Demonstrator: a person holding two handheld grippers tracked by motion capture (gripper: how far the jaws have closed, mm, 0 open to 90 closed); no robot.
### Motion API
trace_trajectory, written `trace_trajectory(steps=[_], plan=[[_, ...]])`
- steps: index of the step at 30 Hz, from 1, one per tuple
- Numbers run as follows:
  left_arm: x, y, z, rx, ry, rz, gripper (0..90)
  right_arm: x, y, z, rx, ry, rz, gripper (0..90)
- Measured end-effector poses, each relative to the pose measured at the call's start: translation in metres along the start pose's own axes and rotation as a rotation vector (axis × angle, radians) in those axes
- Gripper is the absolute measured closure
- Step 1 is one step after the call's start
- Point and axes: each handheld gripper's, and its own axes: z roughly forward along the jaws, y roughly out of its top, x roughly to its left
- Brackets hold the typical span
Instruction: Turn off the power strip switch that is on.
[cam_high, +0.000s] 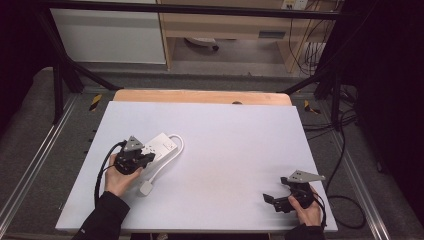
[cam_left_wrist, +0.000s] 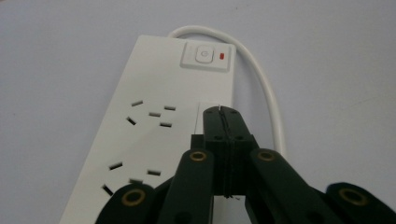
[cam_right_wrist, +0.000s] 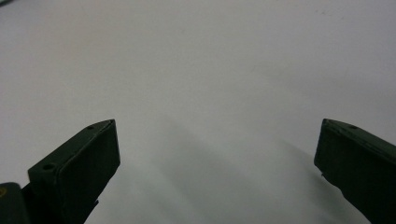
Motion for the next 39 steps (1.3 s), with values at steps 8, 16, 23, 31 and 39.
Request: trace_trajectory(steps=[8, 16, 23, 31, 39], plan=[[0.002, -0.004, -0.007, 0.014, -0.016, -0.004, 80.2, 0.000, 0.000, 0.000, 0.000, -0.001, 0.001, 0.7], [0.004, -0.013, -0.016, 0.012, -0.013, 0.004, 54.7, 0.000, 0.000, 0.000, 0.001, -0.004, 0.002, 0.7], [0.007, -0.022, -0.027, 0.013, -0.013, -0.007, 34.7, 0.000, 0.000, 0.000, 0.000, -0.004, 0.002, 0.7], [0.005, -0.029, -0.035, 0.033, 0.010, 0.007, 14.1, 0.000, 0.000, 0.000, 0.002, -0.003, 0.001, 0.7], [0.001, -0.036, -0.041, 0.056, 0.058, 0.016, 5.3, 0.000, 0.000, 0.000, 0.001, -0.004, 0.004, 0.7]])
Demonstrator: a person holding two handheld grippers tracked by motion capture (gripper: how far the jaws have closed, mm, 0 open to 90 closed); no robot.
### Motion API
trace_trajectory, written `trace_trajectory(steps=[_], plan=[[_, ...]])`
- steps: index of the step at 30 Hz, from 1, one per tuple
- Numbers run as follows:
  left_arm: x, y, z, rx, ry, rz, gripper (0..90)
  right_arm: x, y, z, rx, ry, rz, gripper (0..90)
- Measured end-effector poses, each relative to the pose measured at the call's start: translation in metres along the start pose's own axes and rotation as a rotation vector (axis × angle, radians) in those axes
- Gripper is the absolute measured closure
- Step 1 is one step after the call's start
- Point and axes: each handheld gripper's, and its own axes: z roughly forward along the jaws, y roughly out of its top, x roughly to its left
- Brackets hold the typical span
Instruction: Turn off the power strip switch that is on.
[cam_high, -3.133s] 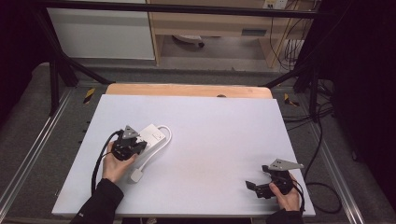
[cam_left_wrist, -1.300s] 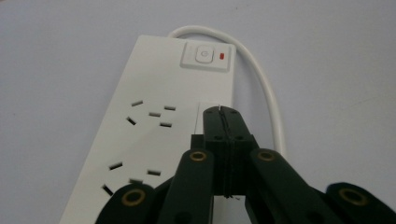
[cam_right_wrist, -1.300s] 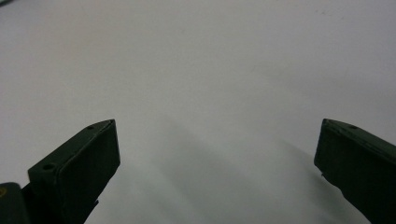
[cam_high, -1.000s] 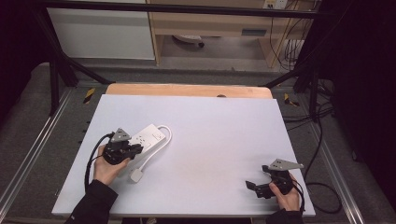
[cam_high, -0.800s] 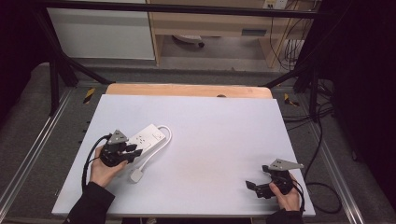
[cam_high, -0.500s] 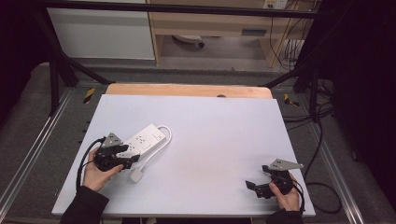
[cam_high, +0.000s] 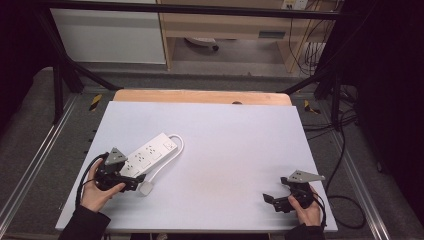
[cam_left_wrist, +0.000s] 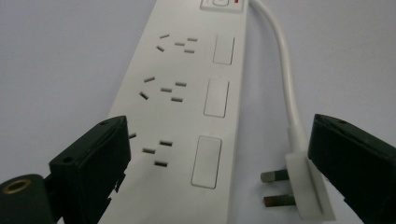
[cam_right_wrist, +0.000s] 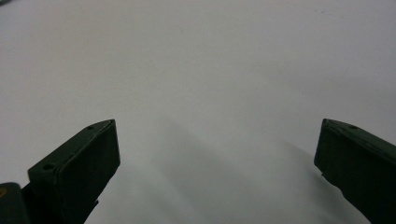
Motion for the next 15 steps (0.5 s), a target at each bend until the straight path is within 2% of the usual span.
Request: trace_trajectory(steps=[3, 15], plan=[[-0.001, -0.004, -0.004, -0.012, -0.006, -0.010, 2.5, 0.000, 0.000, 0.000, -0.001, 0.001, -0.001, 0.7], [-0.003, -0.028, -0.014, -0.032, -0.001, -0.033, 3.0, 0.000, 0.000, 0.000, 0.001, 0.000, -0.001, 0.7]])
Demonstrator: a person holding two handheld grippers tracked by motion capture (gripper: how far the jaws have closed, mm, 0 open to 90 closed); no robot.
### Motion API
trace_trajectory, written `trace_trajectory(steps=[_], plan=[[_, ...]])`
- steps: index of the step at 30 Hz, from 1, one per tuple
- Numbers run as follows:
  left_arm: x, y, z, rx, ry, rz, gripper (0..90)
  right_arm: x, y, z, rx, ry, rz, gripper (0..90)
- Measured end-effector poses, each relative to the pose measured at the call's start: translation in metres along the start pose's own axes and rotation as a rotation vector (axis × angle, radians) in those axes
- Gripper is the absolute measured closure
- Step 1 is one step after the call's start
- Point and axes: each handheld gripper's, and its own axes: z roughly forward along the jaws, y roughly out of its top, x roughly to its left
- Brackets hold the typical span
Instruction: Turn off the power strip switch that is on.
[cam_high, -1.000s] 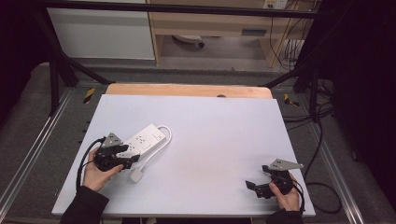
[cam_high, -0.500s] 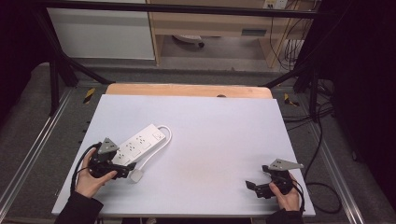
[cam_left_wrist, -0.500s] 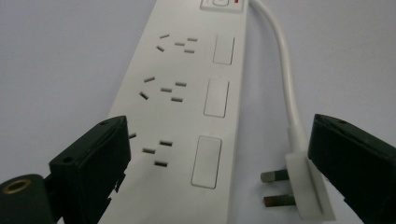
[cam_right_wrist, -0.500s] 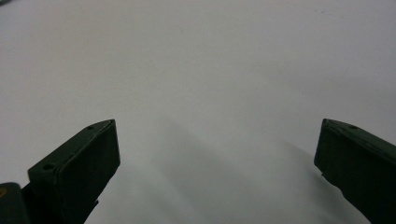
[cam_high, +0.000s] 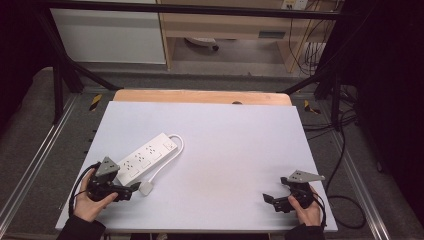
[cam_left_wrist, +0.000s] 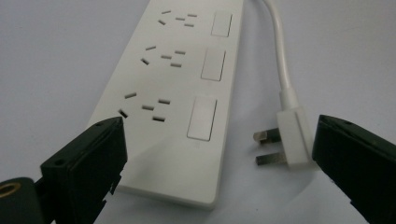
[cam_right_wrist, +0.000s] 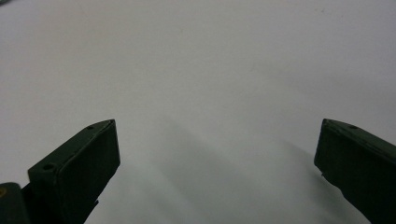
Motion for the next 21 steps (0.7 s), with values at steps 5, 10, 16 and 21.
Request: trace_trajectory(steps=[5, 10, 16, 21], plan=[[0.000, -0.011, -0.004, -0.008, -0.002, -0.013, 3.0, 0.000, 0.000, 0.000, 0.000, 0.001, 0.000, 0.7], [0.001, -0.022, -0.007, -0.012, 0.001, -0.027, 3.0, 0.001, 0.000, 0.000, 0.003, 0.001, 0.005, 0.7], [0.002, -0.027, -0.007, -0.011, 0.012, -0.028, 3.2, 0.001, 0.000, 0.001, 0.003, 0.001, 0.000, 0.7], [0.002, -0.029, -0.005, -0.003, 0.010, -0.022, 3.2, 0.000, 0.000, 0.001, 0.005, 0.001, -0.001, 0.7]])
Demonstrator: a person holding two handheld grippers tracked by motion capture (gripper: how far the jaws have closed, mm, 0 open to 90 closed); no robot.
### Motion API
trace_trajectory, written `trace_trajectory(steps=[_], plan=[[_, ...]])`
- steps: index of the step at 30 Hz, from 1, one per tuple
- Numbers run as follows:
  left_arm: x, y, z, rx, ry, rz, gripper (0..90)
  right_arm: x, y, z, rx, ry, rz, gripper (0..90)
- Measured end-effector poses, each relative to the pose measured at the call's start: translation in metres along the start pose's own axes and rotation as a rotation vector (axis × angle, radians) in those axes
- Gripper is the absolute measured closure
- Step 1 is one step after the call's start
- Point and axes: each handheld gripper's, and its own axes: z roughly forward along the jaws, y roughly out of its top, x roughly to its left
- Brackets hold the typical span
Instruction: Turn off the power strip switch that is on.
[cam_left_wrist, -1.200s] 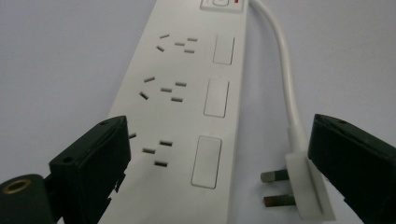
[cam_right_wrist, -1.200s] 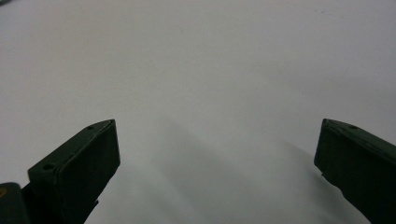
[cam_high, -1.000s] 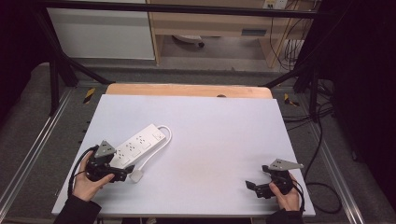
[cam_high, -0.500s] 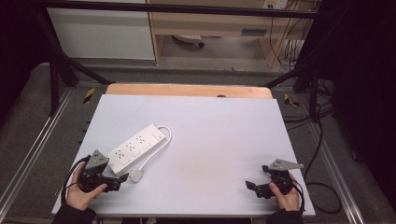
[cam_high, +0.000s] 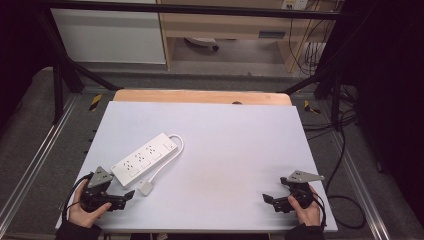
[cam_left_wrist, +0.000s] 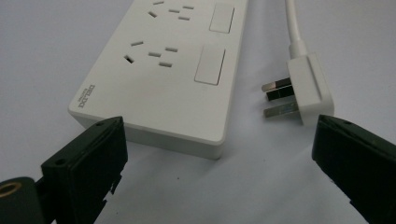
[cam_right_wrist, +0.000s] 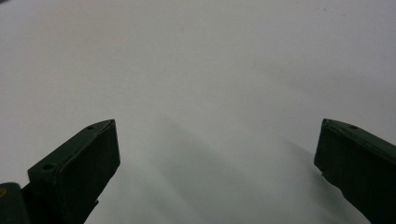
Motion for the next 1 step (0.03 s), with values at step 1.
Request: trace_trajectory(steps=[1], plan=[[0.0000, -0.0002, 0.0003, 0.000, 0.000, 0.000, 3.2, 0.0000, 0.0000, 0.0001, 0.000, 0.000, 0.000, 0.6]])
